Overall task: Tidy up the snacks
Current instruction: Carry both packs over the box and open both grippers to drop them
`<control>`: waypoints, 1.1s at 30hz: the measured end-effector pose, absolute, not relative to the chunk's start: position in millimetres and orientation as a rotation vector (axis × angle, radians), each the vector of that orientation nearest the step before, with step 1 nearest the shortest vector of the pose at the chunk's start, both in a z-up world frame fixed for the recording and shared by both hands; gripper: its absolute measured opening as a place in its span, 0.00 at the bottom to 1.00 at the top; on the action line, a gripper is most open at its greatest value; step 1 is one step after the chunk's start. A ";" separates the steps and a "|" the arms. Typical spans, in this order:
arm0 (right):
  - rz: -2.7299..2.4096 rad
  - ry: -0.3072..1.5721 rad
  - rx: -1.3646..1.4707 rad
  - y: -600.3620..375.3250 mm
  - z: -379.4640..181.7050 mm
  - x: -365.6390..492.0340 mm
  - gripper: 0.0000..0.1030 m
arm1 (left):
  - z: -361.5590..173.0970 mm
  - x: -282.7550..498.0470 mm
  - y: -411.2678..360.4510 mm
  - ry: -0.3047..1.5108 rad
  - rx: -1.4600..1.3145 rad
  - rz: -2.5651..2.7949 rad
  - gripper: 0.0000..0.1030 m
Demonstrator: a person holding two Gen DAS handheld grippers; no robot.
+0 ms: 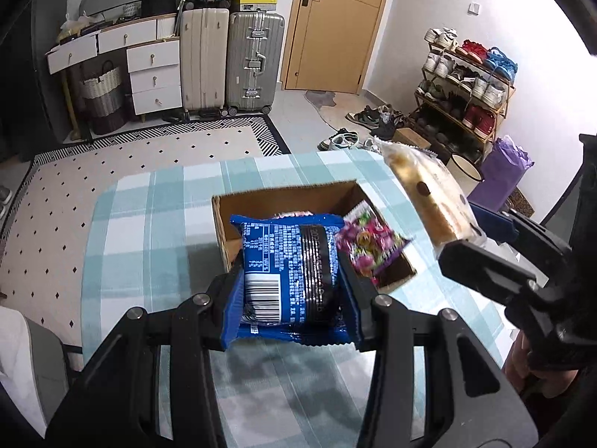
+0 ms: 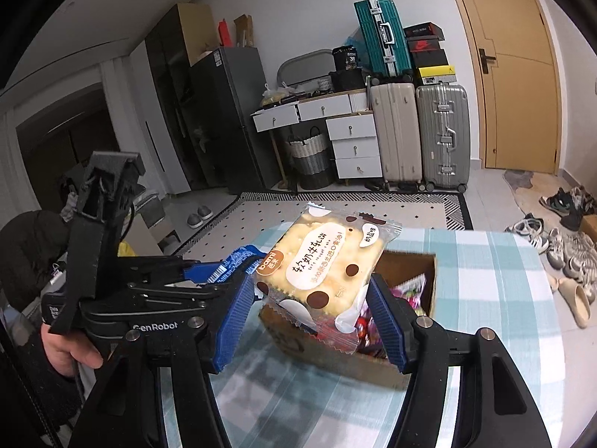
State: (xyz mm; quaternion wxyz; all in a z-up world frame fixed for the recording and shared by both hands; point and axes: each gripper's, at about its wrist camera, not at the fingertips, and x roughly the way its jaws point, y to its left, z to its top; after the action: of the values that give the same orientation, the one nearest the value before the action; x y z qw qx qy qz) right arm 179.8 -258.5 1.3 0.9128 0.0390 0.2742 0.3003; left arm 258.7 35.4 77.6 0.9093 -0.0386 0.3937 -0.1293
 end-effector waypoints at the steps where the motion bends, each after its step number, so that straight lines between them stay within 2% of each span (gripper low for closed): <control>1: 0.621 0.566 0.082 -257.7 3.5 188.0 0.62 | 78.2 262.6 35.3 0.815 -0.083 -0.266 0.40; 8: 0.623 0.582 0.075 -257.0 0.8 219.8 0.62 | 79.2 293.6 30.2 0.831 -0.083 -0.260 0.40; 23: 0.624 0.671 0.036 -246.5 -49.3 268.8 0.59 | 15.1 348.5 25.0 0.912 -0.110 -0.308 0.40; 25: 0.628 0.670 0.038 -245.8 -54.7 269.0 0.59 | 8.3 352.9 29.0 0.927 -0.134 -0.294 0.52; 27: 0.616 0.655 0.036 -247.0 -55.4 267.7 0.59 | 6.1 353.8 33.1 0.928 -0.161 -0.299 0.61; 33: 0.595 0.633 0.027 -253.5 -49.8 260.8 0.59 | 18.6 340.4 34.9 0.879 -0.130 -0.288 0.62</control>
State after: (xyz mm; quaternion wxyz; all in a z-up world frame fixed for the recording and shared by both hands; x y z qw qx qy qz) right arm 260.8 -253.5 -49.8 0.9071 0.0129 0.3068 0.2880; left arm 340.4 34.9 18.6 0.8929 -0.0627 0.4238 -0.1387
